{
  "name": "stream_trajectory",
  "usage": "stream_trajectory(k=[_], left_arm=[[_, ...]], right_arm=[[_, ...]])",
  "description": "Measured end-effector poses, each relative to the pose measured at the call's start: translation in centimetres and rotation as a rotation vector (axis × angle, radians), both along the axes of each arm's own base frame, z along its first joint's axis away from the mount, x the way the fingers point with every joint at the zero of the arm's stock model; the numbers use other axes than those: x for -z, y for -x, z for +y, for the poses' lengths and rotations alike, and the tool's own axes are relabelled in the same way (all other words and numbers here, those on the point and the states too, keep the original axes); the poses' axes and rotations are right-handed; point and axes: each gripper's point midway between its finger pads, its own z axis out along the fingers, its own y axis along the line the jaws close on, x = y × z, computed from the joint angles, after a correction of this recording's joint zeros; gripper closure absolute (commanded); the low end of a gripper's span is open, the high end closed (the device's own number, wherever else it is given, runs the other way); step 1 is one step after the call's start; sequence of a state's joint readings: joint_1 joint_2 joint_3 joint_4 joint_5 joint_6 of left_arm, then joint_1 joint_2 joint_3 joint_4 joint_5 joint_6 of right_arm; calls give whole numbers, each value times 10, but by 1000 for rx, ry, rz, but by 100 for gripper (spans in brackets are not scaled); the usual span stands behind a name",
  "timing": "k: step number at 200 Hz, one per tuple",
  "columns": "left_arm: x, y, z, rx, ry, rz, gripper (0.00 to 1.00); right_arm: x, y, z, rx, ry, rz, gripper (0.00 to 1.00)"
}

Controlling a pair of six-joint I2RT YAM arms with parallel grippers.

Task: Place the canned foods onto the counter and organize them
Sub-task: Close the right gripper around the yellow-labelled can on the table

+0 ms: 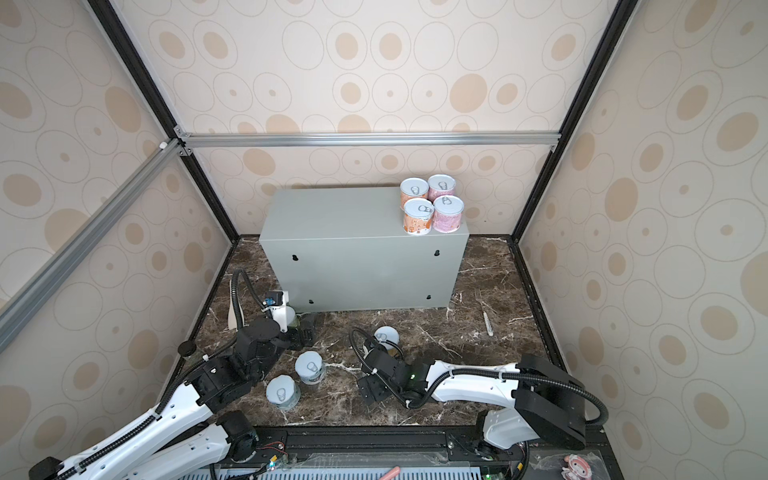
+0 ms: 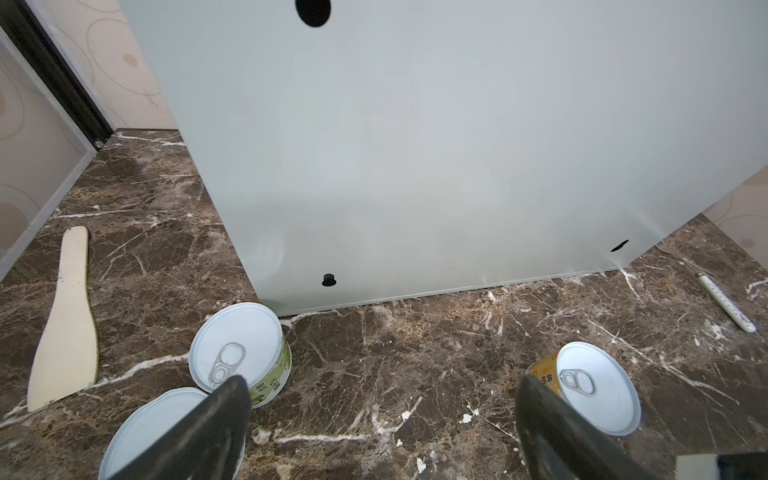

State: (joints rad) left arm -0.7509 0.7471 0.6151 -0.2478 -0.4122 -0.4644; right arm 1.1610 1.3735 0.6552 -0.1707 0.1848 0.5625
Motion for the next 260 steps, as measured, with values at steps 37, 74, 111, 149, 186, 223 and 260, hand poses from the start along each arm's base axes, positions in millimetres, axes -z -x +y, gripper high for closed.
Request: stream_trajectory(k=[37,74,111,149,186,223,260], left_arm=[[1,0,-1,0,11,3,1],[0,0,-3,8,26,4,1],[-1,0,-4,10,30,1,1],[-1,0,-4,9,31,0,1],[-1,-1,-5,9,33,-3,1],[0,-2,-5,9,29,2,1],[0,-2,-5,9,29,2,1]], right_arm=[[6,-3,3,-3,-45,-55,1],[8,-10,5,1,-84,-123,4],[4,-22,16,15,-130,-194,6],[19,-28,26,12,-120,-209,10],[29,-31,33,7,-121,-211,16],[26,-32,36,6,-136,-221,23],[24,-32,38,4,-146,-222,32]])
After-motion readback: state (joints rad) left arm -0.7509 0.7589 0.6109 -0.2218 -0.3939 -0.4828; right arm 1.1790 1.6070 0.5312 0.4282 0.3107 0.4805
